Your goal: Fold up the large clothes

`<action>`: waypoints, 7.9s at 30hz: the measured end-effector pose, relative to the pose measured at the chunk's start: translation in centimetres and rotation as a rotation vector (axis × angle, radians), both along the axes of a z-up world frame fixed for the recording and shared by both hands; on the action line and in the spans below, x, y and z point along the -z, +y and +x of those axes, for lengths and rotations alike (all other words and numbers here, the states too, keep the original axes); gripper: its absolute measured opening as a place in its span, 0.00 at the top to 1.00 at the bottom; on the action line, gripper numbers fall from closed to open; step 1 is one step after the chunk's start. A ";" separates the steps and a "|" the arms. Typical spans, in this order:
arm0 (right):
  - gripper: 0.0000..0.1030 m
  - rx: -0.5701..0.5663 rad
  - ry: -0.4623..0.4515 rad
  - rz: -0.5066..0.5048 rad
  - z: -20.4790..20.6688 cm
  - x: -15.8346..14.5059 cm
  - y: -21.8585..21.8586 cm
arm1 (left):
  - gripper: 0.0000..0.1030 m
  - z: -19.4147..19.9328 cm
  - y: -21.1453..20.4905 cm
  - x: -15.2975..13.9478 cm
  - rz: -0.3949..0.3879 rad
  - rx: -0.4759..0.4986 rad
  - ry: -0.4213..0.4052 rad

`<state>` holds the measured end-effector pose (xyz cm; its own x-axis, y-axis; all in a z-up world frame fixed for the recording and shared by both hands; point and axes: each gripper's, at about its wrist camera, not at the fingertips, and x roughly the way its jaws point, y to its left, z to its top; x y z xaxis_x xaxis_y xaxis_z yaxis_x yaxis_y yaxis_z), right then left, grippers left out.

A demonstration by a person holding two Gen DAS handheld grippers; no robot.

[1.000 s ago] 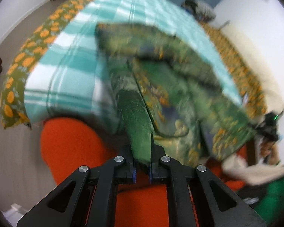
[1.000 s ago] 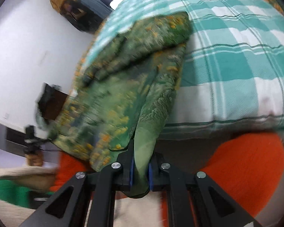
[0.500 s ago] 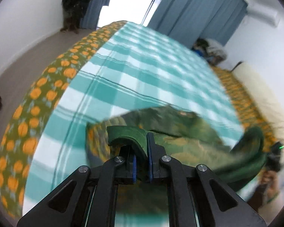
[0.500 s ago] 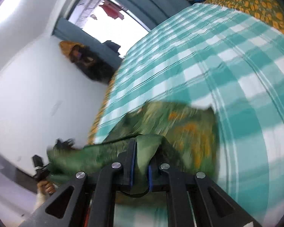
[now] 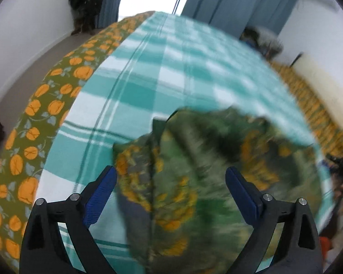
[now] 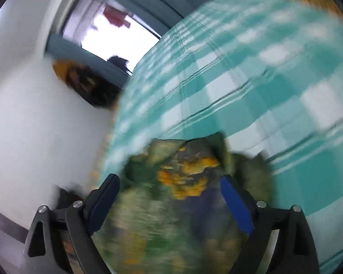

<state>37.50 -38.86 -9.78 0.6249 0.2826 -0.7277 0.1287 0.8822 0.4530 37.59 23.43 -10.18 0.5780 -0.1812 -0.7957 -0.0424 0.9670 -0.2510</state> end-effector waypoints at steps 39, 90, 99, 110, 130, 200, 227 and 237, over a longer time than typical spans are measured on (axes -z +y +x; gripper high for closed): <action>0.86 -0.039 0.004 -0.489 6.1 10.0 6.1 | 0.86 6.3 -4.0 9.7 0.177 -0.156 -0.089; 0.00 -0.163 0.026 -0.485 7.0 8.4 16.6 | 0.00 6.4 -15.6 7.3 0.202 0.013 -0.124; 0.00 -0.143 -0.005 -0.479 5.7 7.4 16.3 | 0.00 6.6 -15.6 7.3 0.206 0.014 -0.125; 0.00 -0.144 -0.003 -0.480 5.8 7.4 16.4 | 0.00 6.5 -15.5 7.2 0.207 0.014 -0.125; 0.00 -0.144 -0.003 -0.480 5.7 7.4 16.4 | 0.00 6.4 -15.6 7.2 0.208 0.012 -0.125; 0.00 0.406 0.038 0.522 -10.9 10.6 0.7 | 0.02 -2.2 -21.9 -1.9 -0.042 0.157 -0.138; 0.67 -0.049 -0.307 -0.161 -12.7 -6.0 14.8 | 0.01 -2.3 -25.9 -12.7 -0.207 0.519 -0.127; 0.67 -0.292 -0.389 -0.484 -14.3 -6.6 25.3 | 0.01 -2.3 -34.2 -11.0 0.140 0.601 0.011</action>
